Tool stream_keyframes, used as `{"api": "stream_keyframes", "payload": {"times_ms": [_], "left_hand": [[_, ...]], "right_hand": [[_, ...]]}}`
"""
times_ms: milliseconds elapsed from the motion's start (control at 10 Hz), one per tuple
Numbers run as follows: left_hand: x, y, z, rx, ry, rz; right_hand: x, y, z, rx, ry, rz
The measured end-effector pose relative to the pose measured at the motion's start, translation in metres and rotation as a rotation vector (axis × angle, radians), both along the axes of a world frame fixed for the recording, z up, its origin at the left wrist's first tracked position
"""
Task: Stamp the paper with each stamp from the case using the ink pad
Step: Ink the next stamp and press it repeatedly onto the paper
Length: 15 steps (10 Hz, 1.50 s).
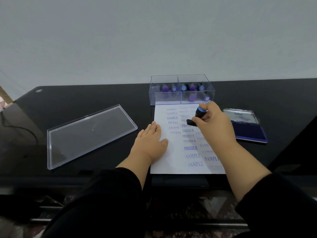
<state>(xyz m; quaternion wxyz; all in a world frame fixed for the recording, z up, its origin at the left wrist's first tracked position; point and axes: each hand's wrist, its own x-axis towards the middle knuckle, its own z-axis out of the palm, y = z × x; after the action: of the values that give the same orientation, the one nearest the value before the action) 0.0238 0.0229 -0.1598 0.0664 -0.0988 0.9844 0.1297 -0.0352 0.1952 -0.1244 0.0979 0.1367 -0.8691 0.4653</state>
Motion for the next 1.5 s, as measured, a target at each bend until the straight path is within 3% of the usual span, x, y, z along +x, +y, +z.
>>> {"api": "stream_keyframes", "payload": {"times_ms": [1500], "left_hand": [[-0.001, 0.0, -0.002, -0.007, 0.01, 0.002]], "right_hand": [[-0.009, 0.045, 0.006, 0.049, 0.009, -0.114]]}}
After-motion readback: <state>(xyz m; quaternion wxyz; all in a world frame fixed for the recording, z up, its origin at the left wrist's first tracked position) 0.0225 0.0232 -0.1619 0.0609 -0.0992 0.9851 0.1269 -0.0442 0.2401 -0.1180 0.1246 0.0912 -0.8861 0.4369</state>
